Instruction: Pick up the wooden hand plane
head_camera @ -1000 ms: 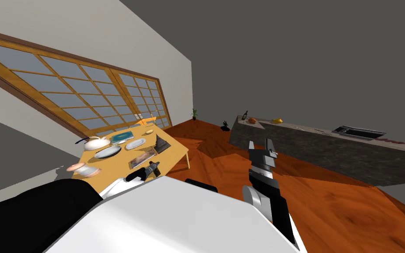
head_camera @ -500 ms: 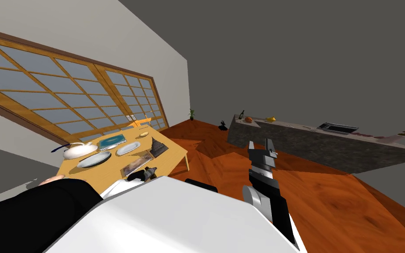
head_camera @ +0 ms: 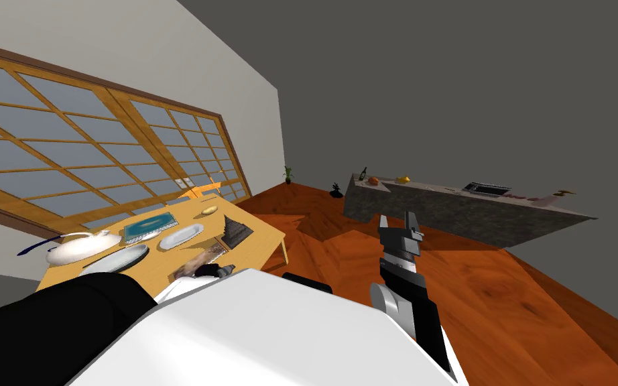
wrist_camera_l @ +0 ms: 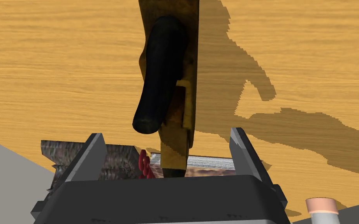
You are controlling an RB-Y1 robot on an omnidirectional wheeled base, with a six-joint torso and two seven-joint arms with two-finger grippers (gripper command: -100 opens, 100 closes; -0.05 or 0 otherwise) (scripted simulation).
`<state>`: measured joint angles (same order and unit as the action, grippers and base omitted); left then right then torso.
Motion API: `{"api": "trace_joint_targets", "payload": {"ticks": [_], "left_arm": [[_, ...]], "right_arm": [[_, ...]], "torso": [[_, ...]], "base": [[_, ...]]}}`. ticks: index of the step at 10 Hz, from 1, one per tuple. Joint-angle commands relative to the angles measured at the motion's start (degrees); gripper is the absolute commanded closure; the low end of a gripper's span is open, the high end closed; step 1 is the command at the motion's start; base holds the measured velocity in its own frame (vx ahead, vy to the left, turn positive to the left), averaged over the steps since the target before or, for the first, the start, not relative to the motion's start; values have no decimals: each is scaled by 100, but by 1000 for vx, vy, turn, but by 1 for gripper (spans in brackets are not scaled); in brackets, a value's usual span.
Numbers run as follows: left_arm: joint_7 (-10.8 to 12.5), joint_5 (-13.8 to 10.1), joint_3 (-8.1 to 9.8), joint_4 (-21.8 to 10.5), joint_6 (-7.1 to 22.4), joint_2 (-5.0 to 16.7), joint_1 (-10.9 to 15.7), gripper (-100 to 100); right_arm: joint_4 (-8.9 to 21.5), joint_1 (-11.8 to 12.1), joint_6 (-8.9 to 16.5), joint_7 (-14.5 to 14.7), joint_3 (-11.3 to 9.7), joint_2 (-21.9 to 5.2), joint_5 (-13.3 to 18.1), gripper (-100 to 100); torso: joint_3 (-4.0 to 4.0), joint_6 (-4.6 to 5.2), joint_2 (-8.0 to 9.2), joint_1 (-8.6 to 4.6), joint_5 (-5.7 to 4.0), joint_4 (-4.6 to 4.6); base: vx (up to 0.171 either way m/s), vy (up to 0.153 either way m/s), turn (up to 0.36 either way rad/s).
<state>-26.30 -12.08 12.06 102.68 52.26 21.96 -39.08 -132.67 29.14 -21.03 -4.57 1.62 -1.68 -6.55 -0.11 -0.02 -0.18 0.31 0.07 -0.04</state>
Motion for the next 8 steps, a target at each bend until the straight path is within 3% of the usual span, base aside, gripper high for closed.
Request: {"api": "trace_joint_targets", "payload": {"ticks": [1,4,5,6,7,8], "left_arm": [[-39,-46,27,-27,286,-62,21,-100],[-125,-150,72,-186,688,-170,87,-100],[-89,-95,52,-114,643,-170,82,-100],[-91,-95,52,-109,678,-175,81,0],[-63,-51,16,-299,551,-192,157,-100],[-45,-21,-8,-425,469,-204,208,-100]], "right_arm": [[0,0,0,0,0,0,0,0],[0,0,0,0,0,0,0,0],[0,0,0,0,0,0,0,0],[0,0,0,0,0,1,0,0],[0,0,0,0,-1,1,0,0],[0,0,0,0,-1,1,0,0]], "torso": [[0,0,0,0,0,0],[-2,2,-3,-4,-1,0],[-1,0,-1,-7,-2,0],[2,-1,3,-21,-4,1],[4,-1,6,-32,-7,1],[5,-1,9,-32,-7,2]], "base": [[22,75,-114],[29,83,-135],[8,35,-14],[2,7,1],[-4,14,-22],[-9,20,-28]]}}
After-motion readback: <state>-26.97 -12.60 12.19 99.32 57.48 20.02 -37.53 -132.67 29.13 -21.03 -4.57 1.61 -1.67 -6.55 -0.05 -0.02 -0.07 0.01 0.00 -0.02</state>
